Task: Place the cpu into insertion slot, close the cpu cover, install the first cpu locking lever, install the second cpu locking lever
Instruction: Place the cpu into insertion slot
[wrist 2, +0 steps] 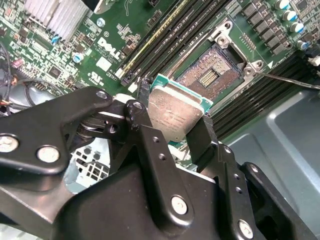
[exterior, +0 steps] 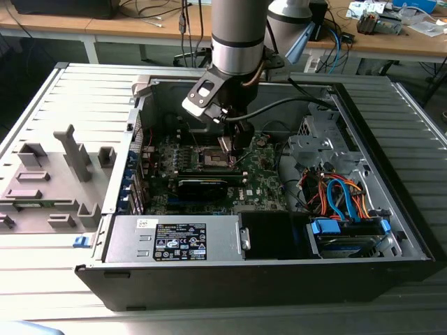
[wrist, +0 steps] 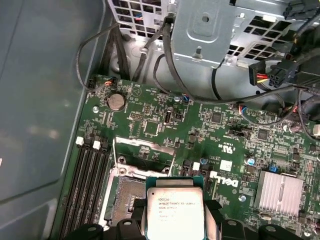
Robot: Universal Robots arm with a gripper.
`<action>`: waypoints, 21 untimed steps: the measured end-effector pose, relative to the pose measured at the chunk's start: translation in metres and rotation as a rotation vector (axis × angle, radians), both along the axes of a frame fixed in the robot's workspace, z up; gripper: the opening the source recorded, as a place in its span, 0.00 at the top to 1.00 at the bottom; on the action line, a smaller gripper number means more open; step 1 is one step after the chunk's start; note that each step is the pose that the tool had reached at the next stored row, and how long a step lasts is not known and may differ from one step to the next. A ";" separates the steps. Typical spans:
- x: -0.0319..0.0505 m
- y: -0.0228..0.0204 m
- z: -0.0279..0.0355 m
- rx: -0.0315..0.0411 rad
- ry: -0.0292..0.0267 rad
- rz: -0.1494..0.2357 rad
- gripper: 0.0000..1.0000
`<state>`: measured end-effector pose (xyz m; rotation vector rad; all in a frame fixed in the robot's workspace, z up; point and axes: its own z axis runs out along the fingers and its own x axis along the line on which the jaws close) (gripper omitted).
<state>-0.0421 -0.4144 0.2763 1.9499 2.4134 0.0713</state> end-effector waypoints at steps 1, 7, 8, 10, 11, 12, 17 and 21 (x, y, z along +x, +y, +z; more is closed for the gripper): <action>-0.0001 0.0000 0.0000 -0.0001 0.0001 -0.008 0.45; -0.0001 0.0001 -0.0004 -0.0002 0.0001 -0.058 0.45; -0.0001 0.0001 -0.0004 -0.0002 0.0001 -0.061 0.45; -0.0001 0.0001 -0.0006 -0.0001 0.0001 -0.071 0.45; -0.0001 0.0001 -0.0007 -0.0002 0.0001 -0.075 0.45; -0.0002 0.0001 -0.0008 -0.0001 0.0001 -0.080 0.45; -0.0002 0.0001 -0.0010 -0.0002 0.0000 -0.107 0.45; -0.0002 0.0004 -0.0014 0.0000 0.0000 -0.122 0.45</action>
